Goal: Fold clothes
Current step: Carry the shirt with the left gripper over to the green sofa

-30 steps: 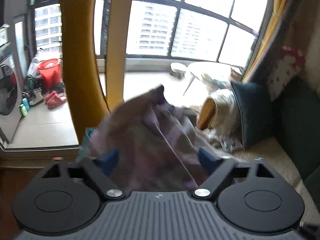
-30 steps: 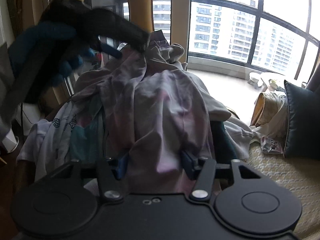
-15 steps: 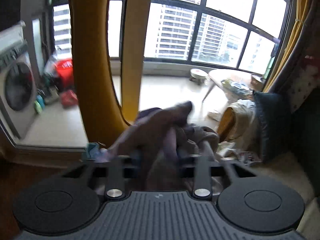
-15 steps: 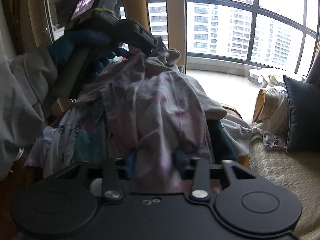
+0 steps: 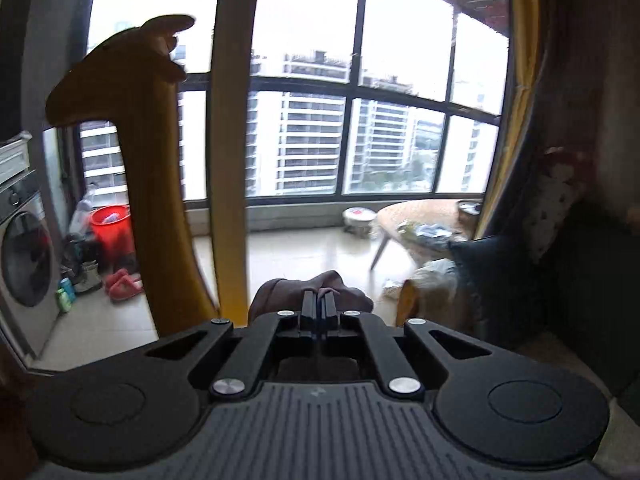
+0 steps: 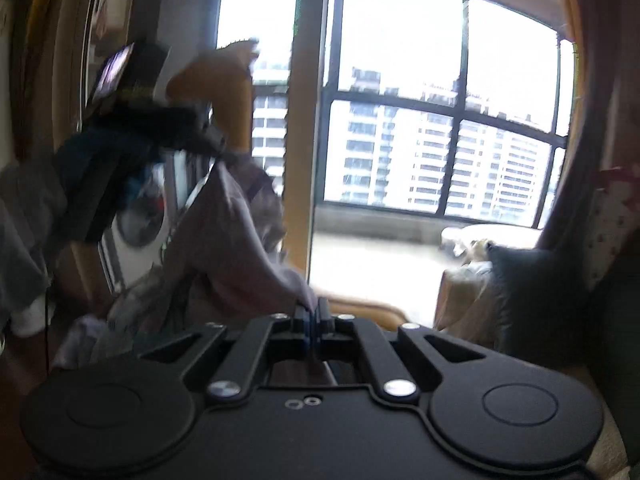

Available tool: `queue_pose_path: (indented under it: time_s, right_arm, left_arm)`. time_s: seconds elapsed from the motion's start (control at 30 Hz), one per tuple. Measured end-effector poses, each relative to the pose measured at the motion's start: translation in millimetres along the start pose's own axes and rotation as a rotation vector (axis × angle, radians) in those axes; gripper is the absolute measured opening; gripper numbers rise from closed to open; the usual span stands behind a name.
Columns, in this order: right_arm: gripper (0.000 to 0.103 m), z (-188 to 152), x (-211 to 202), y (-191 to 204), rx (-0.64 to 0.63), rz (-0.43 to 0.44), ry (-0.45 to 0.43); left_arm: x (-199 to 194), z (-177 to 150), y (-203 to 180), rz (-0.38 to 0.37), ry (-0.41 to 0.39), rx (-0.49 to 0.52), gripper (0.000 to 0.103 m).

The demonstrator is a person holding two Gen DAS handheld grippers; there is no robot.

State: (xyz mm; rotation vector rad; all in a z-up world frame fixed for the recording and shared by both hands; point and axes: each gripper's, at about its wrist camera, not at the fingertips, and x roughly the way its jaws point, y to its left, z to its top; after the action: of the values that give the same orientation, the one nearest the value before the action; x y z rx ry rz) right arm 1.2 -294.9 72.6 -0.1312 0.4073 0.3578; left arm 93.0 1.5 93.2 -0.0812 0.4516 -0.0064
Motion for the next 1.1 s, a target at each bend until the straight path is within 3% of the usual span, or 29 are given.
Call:
queue_pose_path:
  time_s: [0.1, 0.13, 0.17, 0.2, 0.27, 0.33, 0.4, 0.57, 0.77, 0.93, 1.1]
  right_arm:
    - [0.083, -0.3, -36.2, -18.7, -0.002, -0.047, -0.053]
    - [0.079, -0.4, -46.4, -26.8, 0.006, -0.067, -0.067]
    - [0.064, -0.3, -56.2, -34.7, 0.013, -0.091, -0.081]
    - [0.064, 0.1, -65.4, -42.3, 0.019, -0.121, -0.096]
    - [0.075, 2.5, -86.1, -60.1, 0.042, -0.183, -0.137]
    - [0.072, 3.6, -112.6, -79.9, 0.069, -0.251, -0.187]
    - [0.087, 2.9, -141.4, -100.5, 0.096, -0.321, -0.236]
    - [0.096, -29.5, -221.6, -160.4, 0.162, -0.518, -0.284]
    - [0.103, -111.4, -289.7, -216.5, 0.241, -0.76, -0.225]
    - [0.103, -198.2, -336.9, -262.9, 0.346, -0.971, -0.147]
    - [0.103, -282.7, -376.4, -309.7, 0.463, -1.16, -0.05]
  left_arm:
    - [-15.2, -1.2, -28.3, -0.053, -0.024, 0.026, 0.001]
    - [-22.2, 1.9, -43.8, -0.069, -0.041, 0.041, 0.001]
    - [-29.8, 5.9, -60.6, -0.083, -0.059, 0.059, 0.001]
    - [-37.5, 9.4, -78.0, -0.105, -0.077, 0.075, 0.001]
    - [-53.1, 16.2, -113.2, -0.151, -0.111, 0.107, 0.001]
    - [-63.9, 22.0, -151.8, -0.208, -0.138, 0.137, 0.001]
    - [-71.2, 22.7, -193.6, -0.275, -0.15, 0.162, 0.001]
    - [-73.1, -2.2, -310.2, -0.485, -0.139, 0.2, 0.001]
    - [-42.4, -79.6, -475.0, -0.763, -0.002, 0.235, 0.001]
    - [-19.1, -177.8, -615.3, -0.969, 0.147, 0.292, 0.001]
    - [6.8, -284.5, -748.8, -1.091, 0.313, 0.328, 0.001]
